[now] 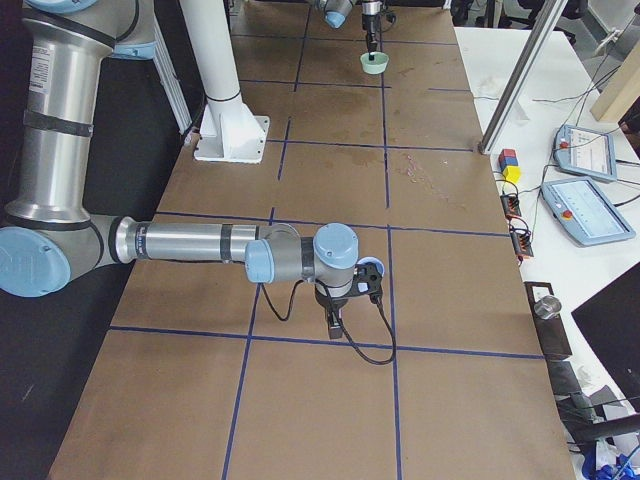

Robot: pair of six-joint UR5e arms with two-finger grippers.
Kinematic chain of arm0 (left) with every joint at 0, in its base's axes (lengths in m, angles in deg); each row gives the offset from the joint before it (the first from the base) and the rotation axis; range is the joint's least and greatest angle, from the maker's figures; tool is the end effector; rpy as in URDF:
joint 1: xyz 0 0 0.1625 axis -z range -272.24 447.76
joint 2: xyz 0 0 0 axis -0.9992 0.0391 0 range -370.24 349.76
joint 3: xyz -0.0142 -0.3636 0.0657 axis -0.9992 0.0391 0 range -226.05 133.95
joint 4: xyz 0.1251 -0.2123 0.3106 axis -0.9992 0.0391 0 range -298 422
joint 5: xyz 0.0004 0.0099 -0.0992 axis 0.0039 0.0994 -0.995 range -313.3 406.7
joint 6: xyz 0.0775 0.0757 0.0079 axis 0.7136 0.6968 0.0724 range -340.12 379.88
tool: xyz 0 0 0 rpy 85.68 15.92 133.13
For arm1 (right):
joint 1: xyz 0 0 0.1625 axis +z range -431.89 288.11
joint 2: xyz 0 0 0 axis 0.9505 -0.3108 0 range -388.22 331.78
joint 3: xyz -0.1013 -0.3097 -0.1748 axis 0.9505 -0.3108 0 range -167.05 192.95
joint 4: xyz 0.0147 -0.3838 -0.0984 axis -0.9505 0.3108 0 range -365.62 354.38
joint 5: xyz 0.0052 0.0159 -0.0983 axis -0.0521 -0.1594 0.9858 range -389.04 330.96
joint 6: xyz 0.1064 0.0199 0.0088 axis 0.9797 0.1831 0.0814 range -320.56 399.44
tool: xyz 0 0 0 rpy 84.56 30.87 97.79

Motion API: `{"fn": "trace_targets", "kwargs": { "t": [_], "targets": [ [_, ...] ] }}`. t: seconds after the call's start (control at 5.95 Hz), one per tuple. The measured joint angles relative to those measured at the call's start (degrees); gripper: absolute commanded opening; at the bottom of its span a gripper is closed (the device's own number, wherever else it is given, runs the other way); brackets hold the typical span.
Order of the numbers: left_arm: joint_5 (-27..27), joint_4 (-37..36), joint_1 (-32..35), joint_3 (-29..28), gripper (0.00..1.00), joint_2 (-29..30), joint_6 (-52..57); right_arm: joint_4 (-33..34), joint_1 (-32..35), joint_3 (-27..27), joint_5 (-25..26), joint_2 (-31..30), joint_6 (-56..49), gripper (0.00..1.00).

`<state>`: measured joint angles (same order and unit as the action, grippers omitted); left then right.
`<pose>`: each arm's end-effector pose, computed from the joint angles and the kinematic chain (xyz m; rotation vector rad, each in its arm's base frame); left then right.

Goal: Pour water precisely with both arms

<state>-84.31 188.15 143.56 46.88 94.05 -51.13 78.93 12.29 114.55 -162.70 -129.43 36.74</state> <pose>0.2708 -0.5089 0.3792 0.0143 1.1068 -0.2428 0.0165 -0.4125 0.5906 0.0764 -0.7647 -0.1802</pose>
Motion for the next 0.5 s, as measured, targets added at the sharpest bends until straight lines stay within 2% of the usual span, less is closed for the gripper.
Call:
{"fn": "trace_targets", "kwargs": {
  "t": [0.17, 0.5],
  "targets": [
    [1.7, -2.1, -3.1, 0.6, 0.00, 4.4, -4.8, 0.0, 0.0, 0.3, 0.2, 0.5, 0.0, 1.00],
    [10.7, -10.7, -11.8, 0.5, 0.00, 13.9, -11.1, 0.1, 0.0, 0.3, 0.4, 1.0, 0.1, 1.00]
  ]
}}
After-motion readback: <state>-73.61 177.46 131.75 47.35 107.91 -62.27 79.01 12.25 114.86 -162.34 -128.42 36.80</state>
